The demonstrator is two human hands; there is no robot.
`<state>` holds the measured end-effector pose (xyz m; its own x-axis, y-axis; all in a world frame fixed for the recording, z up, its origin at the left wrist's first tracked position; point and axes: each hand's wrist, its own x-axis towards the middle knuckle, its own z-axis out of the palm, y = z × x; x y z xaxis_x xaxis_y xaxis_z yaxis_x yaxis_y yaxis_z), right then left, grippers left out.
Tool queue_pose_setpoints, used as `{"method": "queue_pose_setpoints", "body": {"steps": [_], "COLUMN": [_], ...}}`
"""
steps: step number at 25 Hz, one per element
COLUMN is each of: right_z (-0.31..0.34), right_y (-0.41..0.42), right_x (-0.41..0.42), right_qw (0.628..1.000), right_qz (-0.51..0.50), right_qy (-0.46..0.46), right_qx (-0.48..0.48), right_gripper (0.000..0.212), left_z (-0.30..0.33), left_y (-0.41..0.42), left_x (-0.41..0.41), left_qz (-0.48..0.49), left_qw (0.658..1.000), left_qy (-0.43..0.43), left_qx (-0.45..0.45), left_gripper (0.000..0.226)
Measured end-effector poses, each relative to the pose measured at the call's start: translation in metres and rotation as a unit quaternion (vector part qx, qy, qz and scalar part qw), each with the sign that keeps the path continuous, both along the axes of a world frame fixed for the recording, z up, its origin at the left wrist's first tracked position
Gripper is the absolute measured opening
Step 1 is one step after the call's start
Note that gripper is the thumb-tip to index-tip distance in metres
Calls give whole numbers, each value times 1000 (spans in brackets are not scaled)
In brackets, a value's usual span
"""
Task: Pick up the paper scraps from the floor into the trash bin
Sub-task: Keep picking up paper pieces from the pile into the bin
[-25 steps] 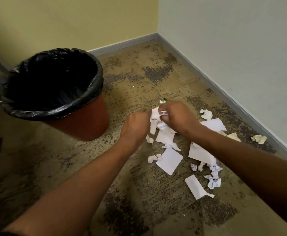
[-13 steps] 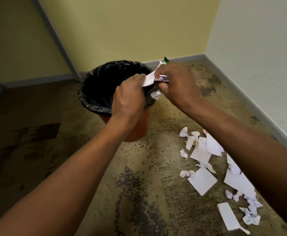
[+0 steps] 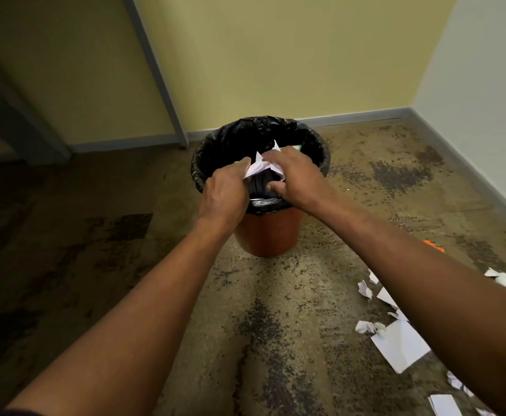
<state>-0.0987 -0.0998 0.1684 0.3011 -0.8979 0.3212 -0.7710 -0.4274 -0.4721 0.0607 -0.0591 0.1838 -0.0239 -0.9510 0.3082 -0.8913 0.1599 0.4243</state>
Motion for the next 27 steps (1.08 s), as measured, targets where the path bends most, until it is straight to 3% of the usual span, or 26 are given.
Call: {"method": "queue_pose_setpoints", "body": {"steps": [4,7,12,18,21,25,27], "right_z": [1,6,15,21,8,-43,-75], "right_y": [0,0,2,25,50,92,119], "right_x": [-4,-8,-20,-64,-107,-174,-209], "right_qw": [999,999,997,990,989,988,979], "right_qz": [22,16,-14,-65,-97,-152,-185], "right_qy": [21,34,44,-18,-29,14,56], "right_qx": [23,4,-54,-120,-107,-10,72], "right_gripper": [74,74,54,28,22,32,38], "left_z": [-2,-2,5,7,-7,-44,-73], "left_y": [-5,-6,-4,4,15,31,43], "left_x": [1,-4,-19,-69,-104,-144,-162], "left_qz": [-10,-15,-25,-138,-202,-274,-306], "left_qw": [1000,1000,999,983,968,955,929], "left_qy": [-6,-15,-28,-37,-60,-105,-162], "left_qx": [-3,-6,-2,-111,-133,33,132], "left_gripper": [10,22,46,37,35,57,68]}}
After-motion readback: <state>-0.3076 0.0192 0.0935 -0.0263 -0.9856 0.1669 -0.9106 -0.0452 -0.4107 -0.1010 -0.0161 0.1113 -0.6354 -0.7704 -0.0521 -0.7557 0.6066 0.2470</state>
